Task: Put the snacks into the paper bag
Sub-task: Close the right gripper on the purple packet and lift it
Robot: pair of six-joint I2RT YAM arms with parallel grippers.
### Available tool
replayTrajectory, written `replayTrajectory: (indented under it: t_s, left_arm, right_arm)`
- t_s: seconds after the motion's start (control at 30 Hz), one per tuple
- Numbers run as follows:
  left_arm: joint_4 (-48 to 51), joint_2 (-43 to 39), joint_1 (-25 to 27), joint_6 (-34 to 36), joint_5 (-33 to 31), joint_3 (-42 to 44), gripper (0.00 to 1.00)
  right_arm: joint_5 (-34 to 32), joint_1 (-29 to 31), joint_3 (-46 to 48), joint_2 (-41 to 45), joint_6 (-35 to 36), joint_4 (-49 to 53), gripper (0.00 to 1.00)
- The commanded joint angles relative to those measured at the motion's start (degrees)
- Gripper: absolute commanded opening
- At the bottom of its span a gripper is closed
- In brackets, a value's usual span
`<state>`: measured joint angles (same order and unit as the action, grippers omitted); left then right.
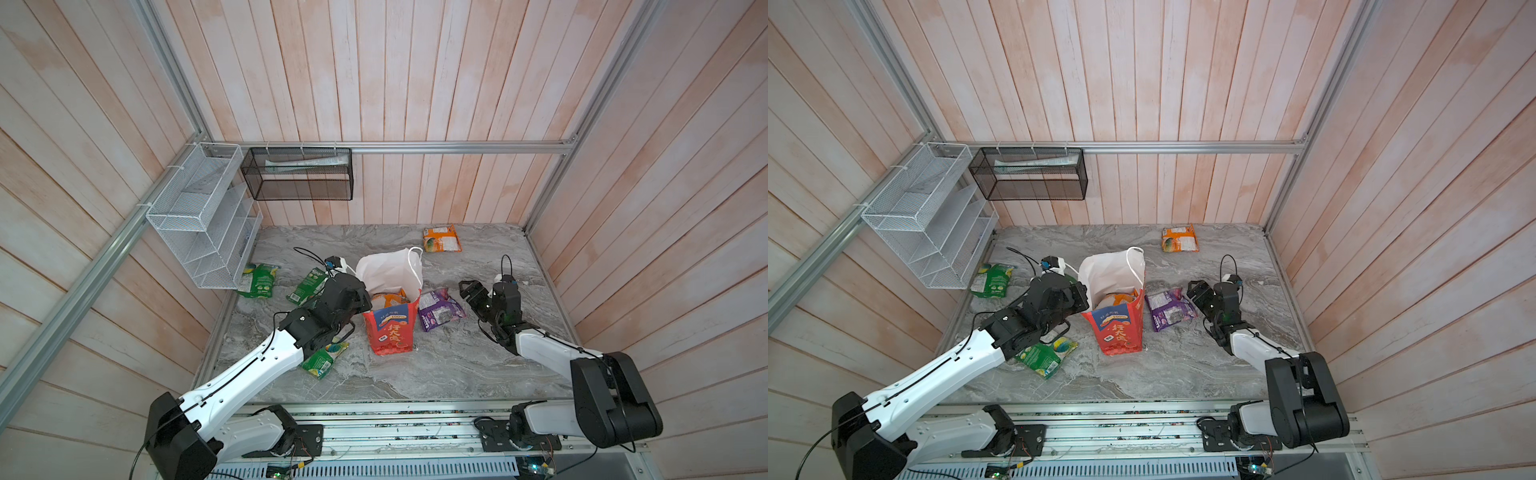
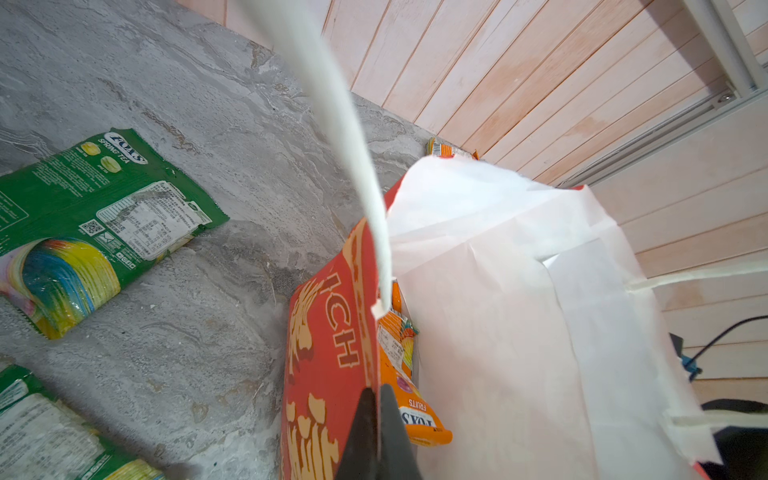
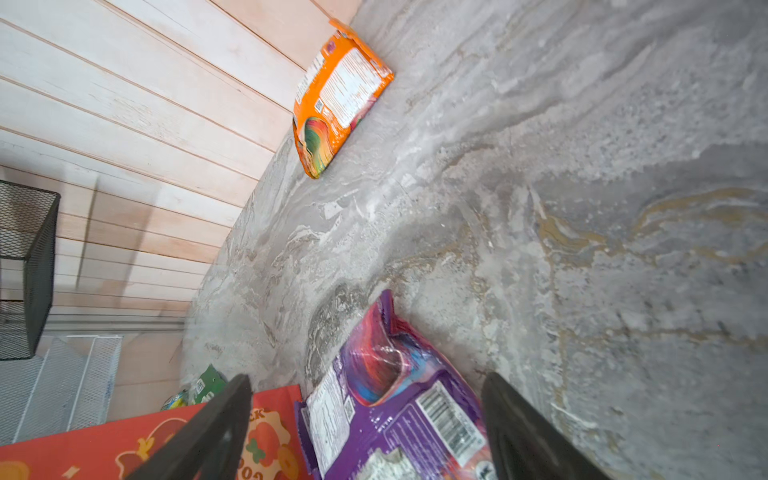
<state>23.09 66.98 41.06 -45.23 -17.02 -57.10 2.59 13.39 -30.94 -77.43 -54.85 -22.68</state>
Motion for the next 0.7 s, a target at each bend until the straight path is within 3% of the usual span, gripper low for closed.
replayTrajectory:
  t_s: [0.0,0.23,0.53,0.67]
  left_arm:
    - [-0.04,0.52,0.25,0.67,-1.31,-0.41,0.0]
    - [-0.02,0.14,0.23,0.67,-1.32,-0.22,0.0]
    - [0.02,0.15,0.21,0.76,-1.29,-0.3,0.0]
    - [-0.15,0.42,0.23,0.67,-1.05,-0.31,0.0]
  right_arm:
    - [-9.09,3.63,-4.14,-1.05,3.33,9.18,0.98]
    - [-14.2,9.68,-13.09,-11.02,11.12,15.78,0.98]
    - [-18.92,12.24,-20.43,-21.4,14.27,23.31,0.97]
    - [-17.56,13.83,-20.32,-23.44,15.05,21.81,0.97]
